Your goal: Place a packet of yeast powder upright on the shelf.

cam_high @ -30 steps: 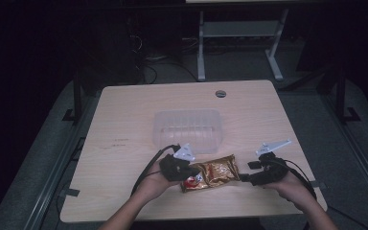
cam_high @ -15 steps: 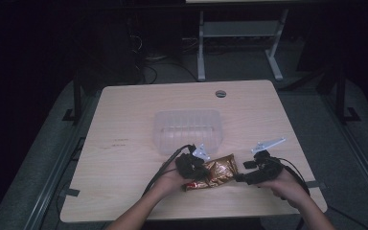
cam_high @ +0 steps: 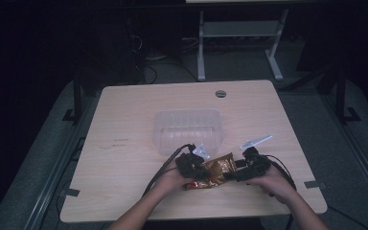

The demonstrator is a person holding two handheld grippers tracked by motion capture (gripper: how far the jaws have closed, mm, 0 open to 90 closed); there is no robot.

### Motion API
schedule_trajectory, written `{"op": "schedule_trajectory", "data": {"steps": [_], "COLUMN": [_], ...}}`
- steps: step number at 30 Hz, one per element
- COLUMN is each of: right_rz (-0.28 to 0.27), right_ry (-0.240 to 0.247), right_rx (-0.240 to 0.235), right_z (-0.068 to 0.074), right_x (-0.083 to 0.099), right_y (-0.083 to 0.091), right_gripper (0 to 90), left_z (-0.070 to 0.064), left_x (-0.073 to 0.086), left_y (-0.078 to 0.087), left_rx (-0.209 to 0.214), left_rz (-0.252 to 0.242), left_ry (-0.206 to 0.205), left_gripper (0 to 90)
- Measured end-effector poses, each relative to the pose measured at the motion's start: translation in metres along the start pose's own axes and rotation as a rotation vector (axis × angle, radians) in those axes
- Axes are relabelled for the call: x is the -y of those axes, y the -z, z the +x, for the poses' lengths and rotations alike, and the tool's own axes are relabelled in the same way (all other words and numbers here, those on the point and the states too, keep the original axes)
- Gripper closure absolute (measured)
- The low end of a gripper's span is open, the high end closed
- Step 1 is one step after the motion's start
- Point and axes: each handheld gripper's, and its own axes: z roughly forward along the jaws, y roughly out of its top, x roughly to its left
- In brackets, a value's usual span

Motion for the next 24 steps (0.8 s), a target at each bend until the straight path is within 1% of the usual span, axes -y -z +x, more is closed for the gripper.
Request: {"op": "schedule_trajectory", "data": {"steps": [2, 4, 7, 11, 15, 18, 19, 20, 21, 22, 23, 24], "right_rz": [0.005, -0.002, 0.006, 0.01, 0.022, 0.023, 0.026, 0.026, 0.022, 0.022, 0.029, 0.032], "right_ry": [-0.005, -0.016, -0.013, -0.025, -0.021, -0.019, -0.025, -0.025, -0.031, -0.031, -0.039, -0.035], "right_rx": [-0.008, -0.014, -0.018, -0.021, -0.045, -0.043, -0.044, -0.044, -0.055, -0.055, -0.067, -0.071], "right_z": [-0.001, -0.001, -0.001, -0.002, -0.001, 0.001, 0.0, 0.0, -0.002, -0.002, -0.001, -0.001], "right_x": [-0.002, -0.003, -0.003, -0.001, -0.003, -0.005, -0.005, -0.005, -0.005, -0.005, -0.006, -0.007], "right_y": [-0.003, -0.006, -0.01, -0.013, -0.019, -0.022, -0.021, -0.021, -0.021, -0.021, -0.023, -0.024], "right_gripper": [21.7, 22.8, 24.1, 26.9, 32.9, 36.3, 37.7, 37.7, 40.8, 40.8, 45.3, 47.6], "left_z": [0.0, 0.001, 0.001, 0.0, 0.0, -0.001, -0.001, -0.001, -0.001, -0.001, -0.001, -0.001], "left_x": [0.0, 0.0, 0.0, 0.001, 0.001, 0.001, 0.002, 0.002, 0.002, 0.002, 0.002, 0.002], "left_y": [0.0, 0.0, 0.0, 0.0, 0.0, 0.0, -0.001, -0.001, -0.001, -0.001, -0.001, -0.001], "left_rx": [0.002, 0.001, -0.001, 0.0, -0.001, -0.001, -0.001, -0.001, 0.0, 0.0, -0.001, -0.004], "left_rz": [0.001, 0.004, 0.003, -0.003, -0.005, -0.011, -0.016, -0.016, -0.024, -0.024, -0.028, -0.025], "left_ry": [0.004, 0.0, -0.003, 0.007, 0.008, 0.01, 0.012, 0.012, 0.015, 0.015, 0.018, 0.012], "left_gripper": [89.9, 89.9, 89.9, 89.9, 89.9, 89.8, 89.9, 89.9, 89.9, 89.9, 89.9, 89.9]}}
